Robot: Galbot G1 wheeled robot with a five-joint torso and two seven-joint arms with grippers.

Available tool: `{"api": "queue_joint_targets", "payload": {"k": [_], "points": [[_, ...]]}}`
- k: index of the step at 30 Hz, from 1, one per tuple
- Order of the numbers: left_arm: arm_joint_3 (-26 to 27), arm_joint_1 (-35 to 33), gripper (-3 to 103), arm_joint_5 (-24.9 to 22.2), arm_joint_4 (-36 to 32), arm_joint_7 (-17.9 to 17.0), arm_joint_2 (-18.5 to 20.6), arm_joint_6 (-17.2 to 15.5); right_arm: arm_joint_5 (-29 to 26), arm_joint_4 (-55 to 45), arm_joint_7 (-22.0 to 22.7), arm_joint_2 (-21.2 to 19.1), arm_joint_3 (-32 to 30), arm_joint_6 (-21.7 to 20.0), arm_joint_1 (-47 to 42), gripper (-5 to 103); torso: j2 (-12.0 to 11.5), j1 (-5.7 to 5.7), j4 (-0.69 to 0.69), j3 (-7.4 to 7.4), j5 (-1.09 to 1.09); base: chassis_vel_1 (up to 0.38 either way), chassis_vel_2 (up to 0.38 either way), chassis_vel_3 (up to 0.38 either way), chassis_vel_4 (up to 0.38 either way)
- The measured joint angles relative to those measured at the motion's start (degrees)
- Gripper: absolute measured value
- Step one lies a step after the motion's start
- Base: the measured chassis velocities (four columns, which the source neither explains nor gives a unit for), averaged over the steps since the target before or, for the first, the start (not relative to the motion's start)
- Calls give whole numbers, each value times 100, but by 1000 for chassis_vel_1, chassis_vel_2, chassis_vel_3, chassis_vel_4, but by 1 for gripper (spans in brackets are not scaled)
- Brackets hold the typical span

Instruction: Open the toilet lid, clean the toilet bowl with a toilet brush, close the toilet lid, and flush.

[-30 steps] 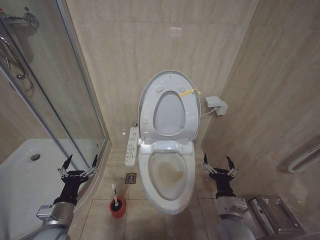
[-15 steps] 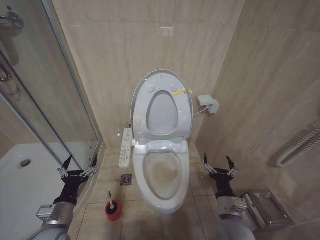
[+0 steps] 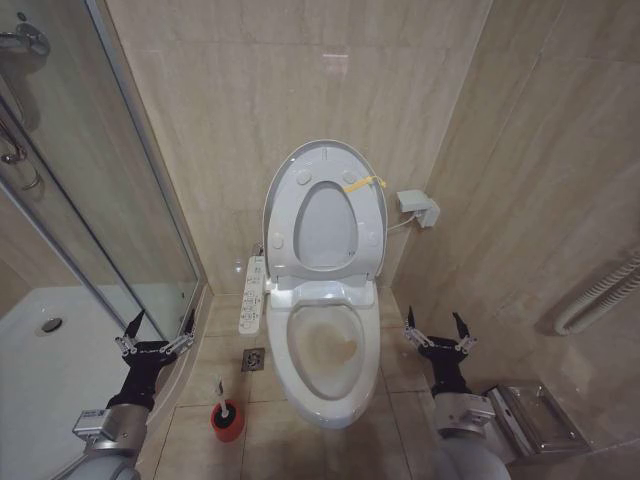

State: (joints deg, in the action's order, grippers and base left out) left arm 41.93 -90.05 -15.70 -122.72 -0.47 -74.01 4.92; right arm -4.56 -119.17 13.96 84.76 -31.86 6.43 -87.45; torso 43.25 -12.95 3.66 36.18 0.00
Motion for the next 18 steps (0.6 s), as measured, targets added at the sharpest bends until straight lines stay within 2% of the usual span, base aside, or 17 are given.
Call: {"api": "queue_joint_targets", "payload": {"k": [18], "points": [[0,0,100,0,0,0,0,0,0,0,0,0,0,0,0,100,0,0,0,0,0,0,0,0,0]]}}
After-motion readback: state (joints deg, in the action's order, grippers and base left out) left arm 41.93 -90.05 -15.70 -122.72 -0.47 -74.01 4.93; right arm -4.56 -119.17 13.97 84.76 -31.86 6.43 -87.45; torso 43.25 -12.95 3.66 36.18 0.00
